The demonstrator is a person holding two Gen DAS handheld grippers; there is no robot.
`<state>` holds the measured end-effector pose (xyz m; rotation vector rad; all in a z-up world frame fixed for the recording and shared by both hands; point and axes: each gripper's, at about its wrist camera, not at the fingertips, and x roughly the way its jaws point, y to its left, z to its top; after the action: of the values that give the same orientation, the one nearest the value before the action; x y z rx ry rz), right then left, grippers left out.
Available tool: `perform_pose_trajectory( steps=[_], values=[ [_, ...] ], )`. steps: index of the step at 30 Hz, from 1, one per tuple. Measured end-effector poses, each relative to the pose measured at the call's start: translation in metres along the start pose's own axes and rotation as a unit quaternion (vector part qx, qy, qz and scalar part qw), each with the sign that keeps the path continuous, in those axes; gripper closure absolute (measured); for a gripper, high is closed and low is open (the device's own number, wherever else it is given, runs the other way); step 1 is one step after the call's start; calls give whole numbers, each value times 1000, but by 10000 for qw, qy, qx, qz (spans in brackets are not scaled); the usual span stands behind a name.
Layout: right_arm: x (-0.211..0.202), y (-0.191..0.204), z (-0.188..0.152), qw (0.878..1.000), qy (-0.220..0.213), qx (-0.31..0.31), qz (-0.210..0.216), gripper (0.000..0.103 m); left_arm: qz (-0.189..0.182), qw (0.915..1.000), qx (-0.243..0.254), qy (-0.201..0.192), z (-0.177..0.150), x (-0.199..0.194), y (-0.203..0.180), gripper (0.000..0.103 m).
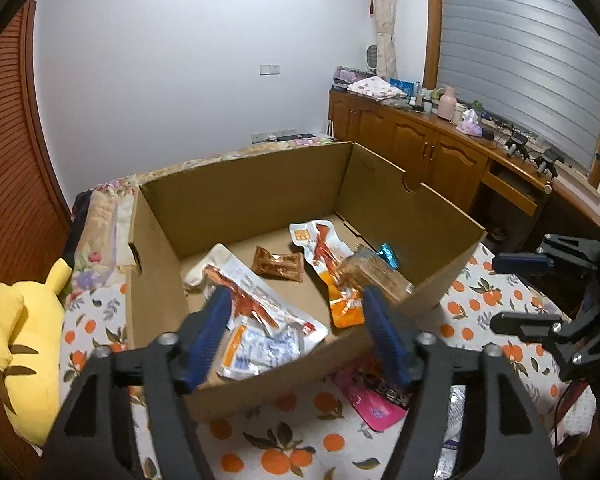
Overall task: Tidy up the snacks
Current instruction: 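Move both open tools back to the remaining white pouches on the bed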
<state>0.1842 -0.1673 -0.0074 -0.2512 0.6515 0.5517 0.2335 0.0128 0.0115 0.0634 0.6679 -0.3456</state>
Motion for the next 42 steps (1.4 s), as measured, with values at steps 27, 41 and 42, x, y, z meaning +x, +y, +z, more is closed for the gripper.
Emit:
perform_pose_trajectory(
  steps=[27, 41, 42],
  values=[
    [14, 24, -86, 9967, 735, 302, 159, 42, -673, 9974, 232, 136, -102, -49, -65, 33],
    [31, 15, -107, 9934, 786, 829, 63, 35, -864, 9923, 372, 802, -150, -18, -93, 33],
    [32, 14, -106, 9932, 802, 845, 60, 35, -850, 9921, 382, 838, -152, -17, -94, 33]
  ],
)
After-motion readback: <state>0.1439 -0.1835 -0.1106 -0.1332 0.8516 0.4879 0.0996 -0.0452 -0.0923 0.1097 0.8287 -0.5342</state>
